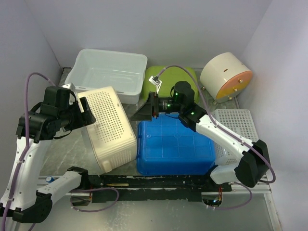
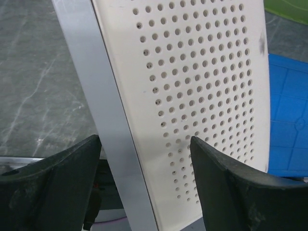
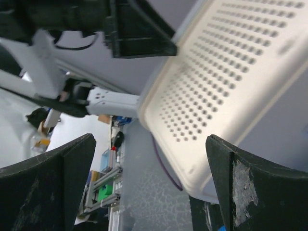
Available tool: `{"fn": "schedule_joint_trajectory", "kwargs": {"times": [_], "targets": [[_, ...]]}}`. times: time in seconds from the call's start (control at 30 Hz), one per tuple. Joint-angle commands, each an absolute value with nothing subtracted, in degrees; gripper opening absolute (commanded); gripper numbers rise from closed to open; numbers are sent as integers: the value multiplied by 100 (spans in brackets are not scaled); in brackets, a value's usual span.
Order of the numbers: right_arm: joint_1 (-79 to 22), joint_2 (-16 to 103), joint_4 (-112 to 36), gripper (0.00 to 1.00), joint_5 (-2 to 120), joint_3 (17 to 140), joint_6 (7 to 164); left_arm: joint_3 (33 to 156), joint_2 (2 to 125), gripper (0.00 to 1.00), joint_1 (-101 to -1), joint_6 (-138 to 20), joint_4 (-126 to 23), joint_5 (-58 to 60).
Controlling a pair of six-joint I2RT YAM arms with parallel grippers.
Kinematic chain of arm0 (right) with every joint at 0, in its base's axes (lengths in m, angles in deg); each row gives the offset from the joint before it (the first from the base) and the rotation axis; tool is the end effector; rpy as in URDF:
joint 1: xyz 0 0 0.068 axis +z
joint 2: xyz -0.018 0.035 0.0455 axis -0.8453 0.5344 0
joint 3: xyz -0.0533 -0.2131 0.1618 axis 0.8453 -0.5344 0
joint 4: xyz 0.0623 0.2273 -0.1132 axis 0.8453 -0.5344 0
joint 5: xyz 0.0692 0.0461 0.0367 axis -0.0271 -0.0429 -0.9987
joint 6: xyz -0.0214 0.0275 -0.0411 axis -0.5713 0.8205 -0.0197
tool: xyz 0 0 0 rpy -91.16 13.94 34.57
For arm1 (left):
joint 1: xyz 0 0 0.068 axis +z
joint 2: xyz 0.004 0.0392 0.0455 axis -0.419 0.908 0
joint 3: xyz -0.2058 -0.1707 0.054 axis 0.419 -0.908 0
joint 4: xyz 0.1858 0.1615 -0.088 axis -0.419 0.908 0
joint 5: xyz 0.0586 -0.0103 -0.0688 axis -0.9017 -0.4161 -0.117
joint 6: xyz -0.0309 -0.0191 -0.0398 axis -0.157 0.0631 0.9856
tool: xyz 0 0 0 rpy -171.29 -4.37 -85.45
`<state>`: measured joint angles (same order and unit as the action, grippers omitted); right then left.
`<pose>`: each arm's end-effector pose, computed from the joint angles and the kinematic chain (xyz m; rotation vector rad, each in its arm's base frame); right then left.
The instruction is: Turn the large container upside down
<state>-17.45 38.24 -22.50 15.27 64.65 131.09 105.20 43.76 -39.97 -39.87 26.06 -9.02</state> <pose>0.2143 0.2181 0.3703 -0.6733 1.8230 1.8666 0.1302 -0.0341 0.4154 -0.3430 2.4081 -0.3265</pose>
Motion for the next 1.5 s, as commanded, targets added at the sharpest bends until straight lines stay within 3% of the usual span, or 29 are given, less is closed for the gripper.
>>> {"fn": "schedule_joint_trajectory", "kwargs": {"times": [0.0, 0.3, 0.73, 1.23, 1.47], "targets": [[-1749, 4181, -3263, 100, 2096, 6739, 12475, 10844, 4410, 83, -4024, -3911, 3046, -1544], [-1671, 4775, -2427, 100, 1929, 6633, 13016, 10799, 4364, 75, -4024, -3854, 3159, -1710], [-1521, 5165, -667, 100, 1257, 6481, 14045, 10002, 4284, 43, -4024, -3665, 3176, -2461], [-1129, 5282, 905, 100, 856, 6670, 15116, 9614, 4054, 44, -4024, -3422, 3185, -2588], [-1637, 4838, -2187, 100, 2069, 7038, 13207, 9878, 4038, 40, -4016, -3496, 3194, -2611]]}}
